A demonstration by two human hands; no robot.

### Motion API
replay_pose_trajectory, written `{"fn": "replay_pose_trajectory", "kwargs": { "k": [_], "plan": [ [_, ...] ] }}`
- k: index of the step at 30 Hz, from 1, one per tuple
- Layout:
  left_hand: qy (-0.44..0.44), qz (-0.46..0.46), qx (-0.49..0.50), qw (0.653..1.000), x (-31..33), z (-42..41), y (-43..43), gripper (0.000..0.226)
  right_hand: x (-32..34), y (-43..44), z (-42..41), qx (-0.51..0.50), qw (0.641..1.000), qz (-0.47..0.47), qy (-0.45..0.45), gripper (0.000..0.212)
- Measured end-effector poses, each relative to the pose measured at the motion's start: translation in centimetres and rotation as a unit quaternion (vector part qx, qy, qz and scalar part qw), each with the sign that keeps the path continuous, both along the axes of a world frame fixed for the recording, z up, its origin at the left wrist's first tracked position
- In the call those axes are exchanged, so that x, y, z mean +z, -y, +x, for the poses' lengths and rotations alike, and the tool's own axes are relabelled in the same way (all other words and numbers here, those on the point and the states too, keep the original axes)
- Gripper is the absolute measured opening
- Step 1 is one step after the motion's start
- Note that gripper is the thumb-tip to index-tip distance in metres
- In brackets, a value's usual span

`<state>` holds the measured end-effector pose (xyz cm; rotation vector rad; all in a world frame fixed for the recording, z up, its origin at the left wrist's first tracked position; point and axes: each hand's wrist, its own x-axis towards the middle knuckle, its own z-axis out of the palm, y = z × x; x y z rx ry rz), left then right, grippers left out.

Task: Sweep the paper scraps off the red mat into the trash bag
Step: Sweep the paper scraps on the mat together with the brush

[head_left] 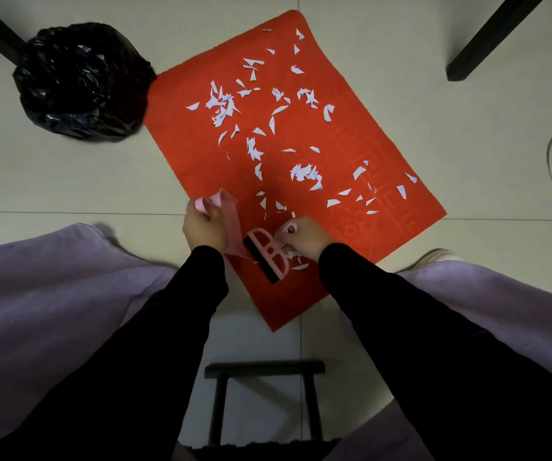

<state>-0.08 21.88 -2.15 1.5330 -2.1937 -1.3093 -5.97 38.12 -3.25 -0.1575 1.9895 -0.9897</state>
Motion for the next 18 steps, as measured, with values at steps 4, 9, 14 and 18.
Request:
{"fn": "replay_pose_trajectory", "kwargs": {
  "k": [4, 9, 14, 18],
  "plan": [
    [-0.006, -0.002, 0.001, 1.0, 0.1, 0.4, -0.5, 0.03, -0.6, -0.5, 0.3, 0.072, 0.996, 0.045, -0.023, 0.022],
    [0.0, -0.002, -0.008, 1.0, -0.3, 0.8, -0.7, 0.027, -0.1, -1.4, -0.8, 0.087, 0.99, 0.067, -0.093, 0.024],
    [0.002, 0.001, -0.009, 1.0, -0.2, 0.6, -1.0, 0.025, 1.0, -1.3, -1.6, 0.073, 0.99, 0.045, -0.109, 0.02],
    [0.001, 0.009, -0.002, 1.0, -0.1, 0.5, -1.0, 0.026, 0.5, -0.9, -0.9, 0.133, 0.986, 0.065, -0.073, 0.023]
  ]
}}
